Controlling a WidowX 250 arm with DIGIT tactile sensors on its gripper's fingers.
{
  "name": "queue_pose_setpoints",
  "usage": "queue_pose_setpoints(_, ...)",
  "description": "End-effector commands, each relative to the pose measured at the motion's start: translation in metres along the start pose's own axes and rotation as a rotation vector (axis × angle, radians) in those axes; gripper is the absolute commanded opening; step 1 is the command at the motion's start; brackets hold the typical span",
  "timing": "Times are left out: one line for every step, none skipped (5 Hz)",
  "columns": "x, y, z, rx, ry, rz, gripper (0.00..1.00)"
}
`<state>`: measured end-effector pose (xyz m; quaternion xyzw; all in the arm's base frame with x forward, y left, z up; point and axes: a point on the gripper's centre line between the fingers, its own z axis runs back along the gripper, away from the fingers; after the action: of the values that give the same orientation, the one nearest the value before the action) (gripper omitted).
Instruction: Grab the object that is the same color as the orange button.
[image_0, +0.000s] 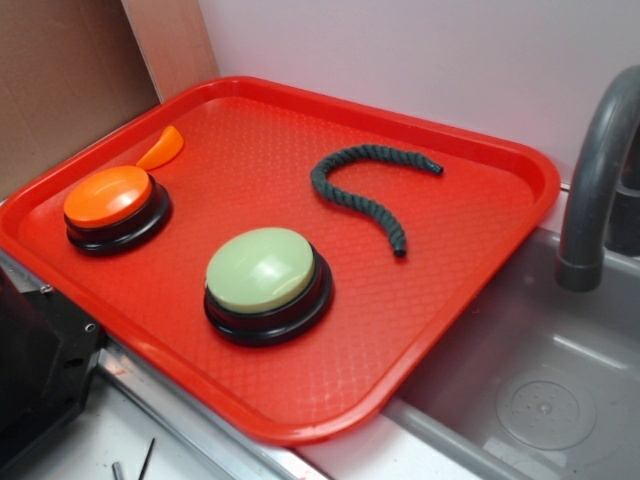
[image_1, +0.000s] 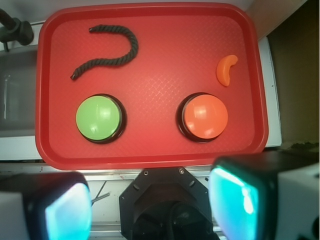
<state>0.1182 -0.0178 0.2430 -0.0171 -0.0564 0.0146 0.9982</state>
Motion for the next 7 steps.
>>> queue_pose_setpoints(0.0,0.0,0.0,0.0,0.0,0.0,1.0)
queue_pose_setpoints(0.014,0.008,-0.007,-0.029,-0.059,0.206,1.0)
queue_pose_setpoints(0.031,0.027,-0.016,-0.087,-0.042,0.397,1.0)
queue_pose_setpoints(0.048,0.048,-0.035,-0.053,-0.048,0.529,1.0)
queue_pose_setpoints(0.071,0.071,-0.062,-0.022,-0.055,0.591,1.0)
queue_pose_setpoints(0.095,0.089,-0.091,0.001,-0.058,0.563,1.0)
queue_pose_setpoints(0.119,0.114,-0.122,-0.016,-0.046,0.503,1.0)
